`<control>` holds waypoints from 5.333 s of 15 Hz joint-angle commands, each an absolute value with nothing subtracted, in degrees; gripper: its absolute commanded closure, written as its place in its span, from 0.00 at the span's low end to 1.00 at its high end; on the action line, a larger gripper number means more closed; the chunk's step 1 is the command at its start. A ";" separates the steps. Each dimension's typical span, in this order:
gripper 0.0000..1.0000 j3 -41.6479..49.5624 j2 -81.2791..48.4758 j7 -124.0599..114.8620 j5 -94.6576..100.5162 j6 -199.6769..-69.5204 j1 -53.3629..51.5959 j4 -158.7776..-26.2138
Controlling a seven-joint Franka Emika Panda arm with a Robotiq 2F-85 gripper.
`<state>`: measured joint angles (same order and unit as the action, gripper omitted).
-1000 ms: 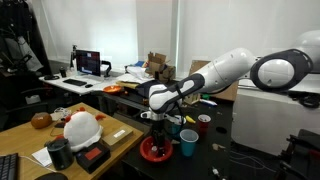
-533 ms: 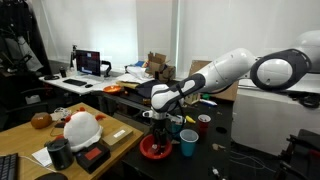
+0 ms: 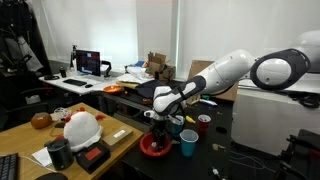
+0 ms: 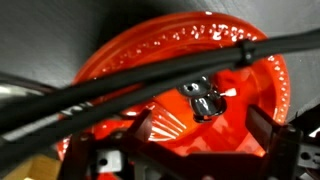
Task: Pick up the contents in the orange bowl and put them in the blue cup
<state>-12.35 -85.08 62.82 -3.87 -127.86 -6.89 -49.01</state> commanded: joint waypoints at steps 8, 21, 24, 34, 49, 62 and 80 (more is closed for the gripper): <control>0.00 -13.86 -83.23 64.48 -4.22 -128.41 -5.25 -52.43; 0.62 -13.81 -81.36 69.03 -3.81 -124.92 -4.61 -55.89; 0.84 -13.90 -81.31 69.90 -3.88 -124.61 -4.25 -56.23; 0.87 -14.07 -78.97 64.95 -4.70 -121.77 -4.47 -55.03; 0.87 -13.85 -71.53 43.99 -6.18 -117.72 -4.42 -56.65; 0.87 -10.57 -62.62 30.83 -6.55 -111.68 -0.76 -64.00; 0.87 -11.83 -53.75 30.65 -9.95 -111.52 6.37 -82.43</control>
<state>-11.32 -56.45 31.06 -8.43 -110.64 5.47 -77.33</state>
